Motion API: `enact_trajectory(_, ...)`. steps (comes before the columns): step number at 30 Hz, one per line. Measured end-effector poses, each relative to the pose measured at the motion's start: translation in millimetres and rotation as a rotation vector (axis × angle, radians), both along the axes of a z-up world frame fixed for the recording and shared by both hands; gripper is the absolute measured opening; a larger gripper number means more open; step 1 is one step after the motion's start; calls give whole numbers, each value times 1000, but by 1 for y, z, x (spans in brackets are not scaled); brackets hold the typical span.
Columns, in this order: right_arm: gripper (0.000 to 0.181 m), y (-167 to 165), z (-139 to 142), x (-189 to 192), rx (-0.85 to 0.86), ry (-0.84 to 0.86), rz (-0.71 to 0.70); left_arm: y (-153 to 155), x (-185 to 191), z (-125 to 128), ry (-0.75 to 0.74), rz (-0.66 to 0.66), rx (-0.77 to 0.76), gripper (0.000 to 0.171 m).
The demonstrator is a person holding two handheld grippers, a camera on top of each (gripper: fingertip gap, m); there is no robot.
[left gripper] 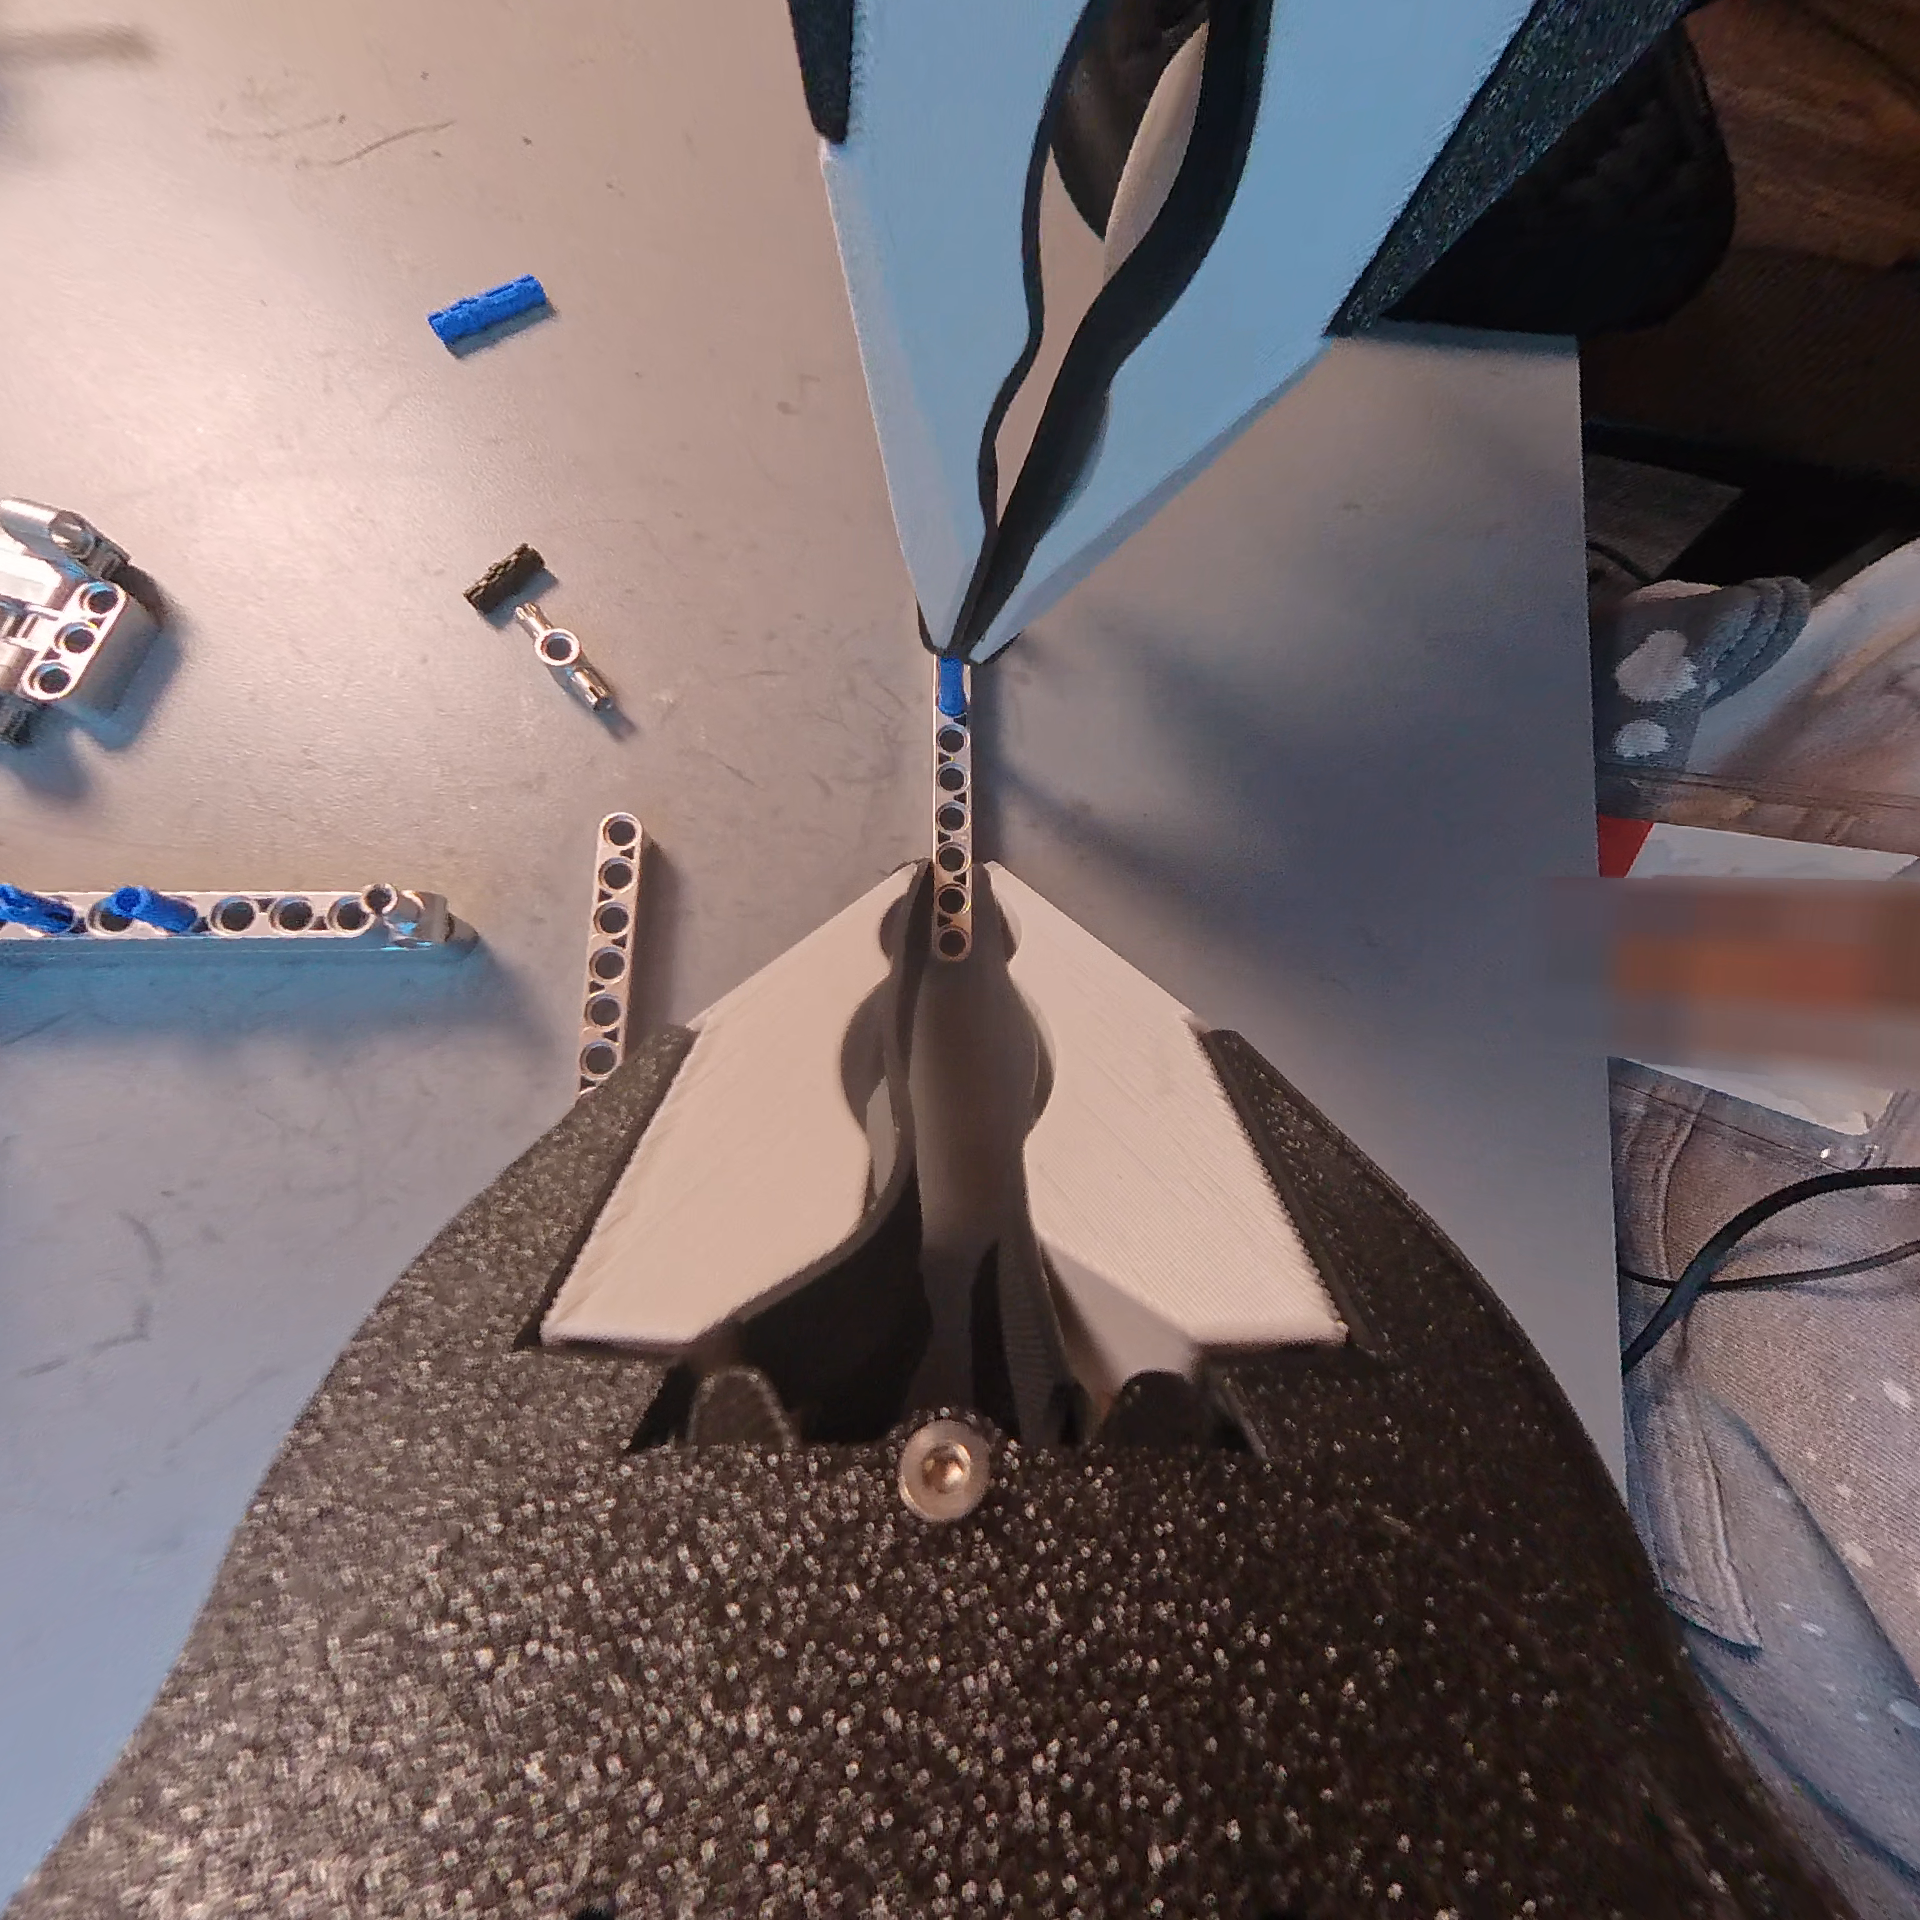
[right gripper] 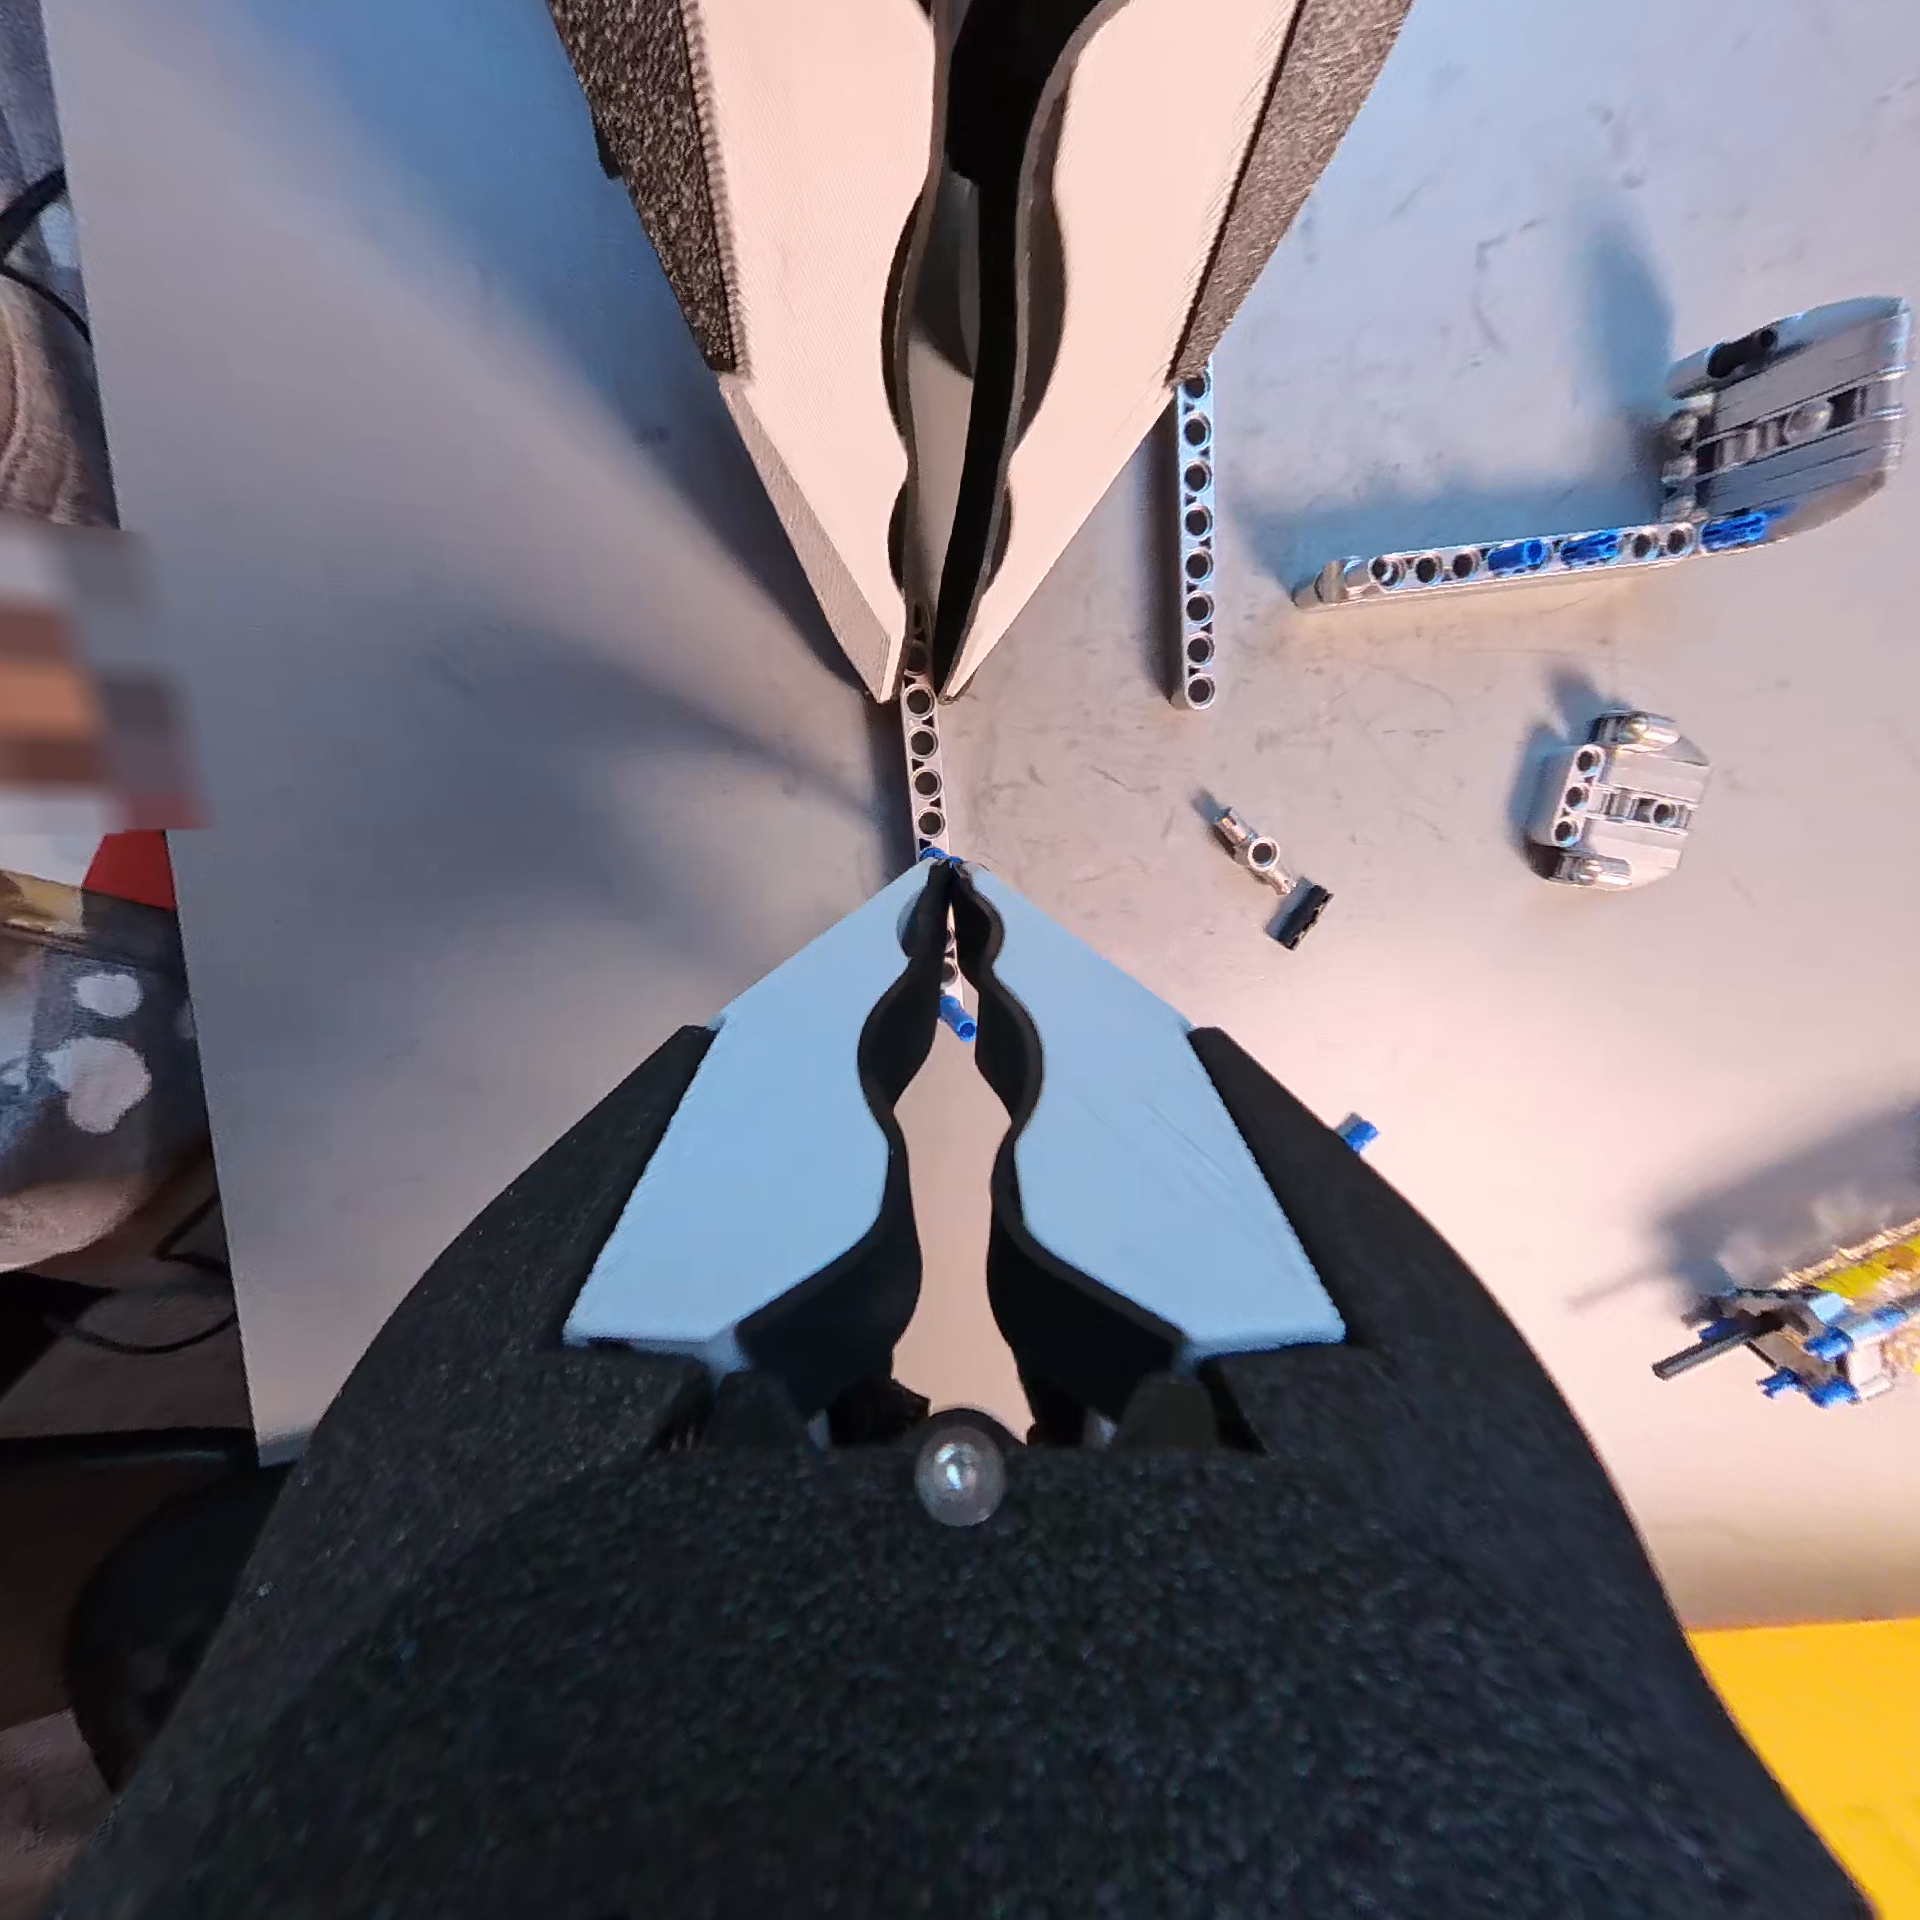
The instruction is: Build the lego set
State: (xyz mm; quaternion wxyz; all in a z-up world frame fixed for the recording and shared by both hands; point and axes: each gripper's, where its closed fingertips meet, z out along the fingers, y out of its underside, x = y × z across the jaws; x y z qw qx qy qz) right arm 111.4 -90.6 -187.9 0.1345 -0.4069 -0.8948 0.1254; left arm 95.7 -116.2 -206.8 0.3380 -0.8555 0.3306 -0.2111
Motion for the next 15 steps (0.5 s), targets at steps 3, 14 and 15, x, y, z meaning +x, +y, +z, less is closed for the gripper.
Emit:
enact_trajectory(3,0,-2,0,2,70,-43,52,0,0,-1,8,-4,4,4)
enact_trajectory(14,0,-1,0,2,179,-48,63,0,1,-1,19,-14,28,4)
enact_trajectory(15,0,-1,0,2,166,-22,42,0,1,-1,20,-15,30,5)
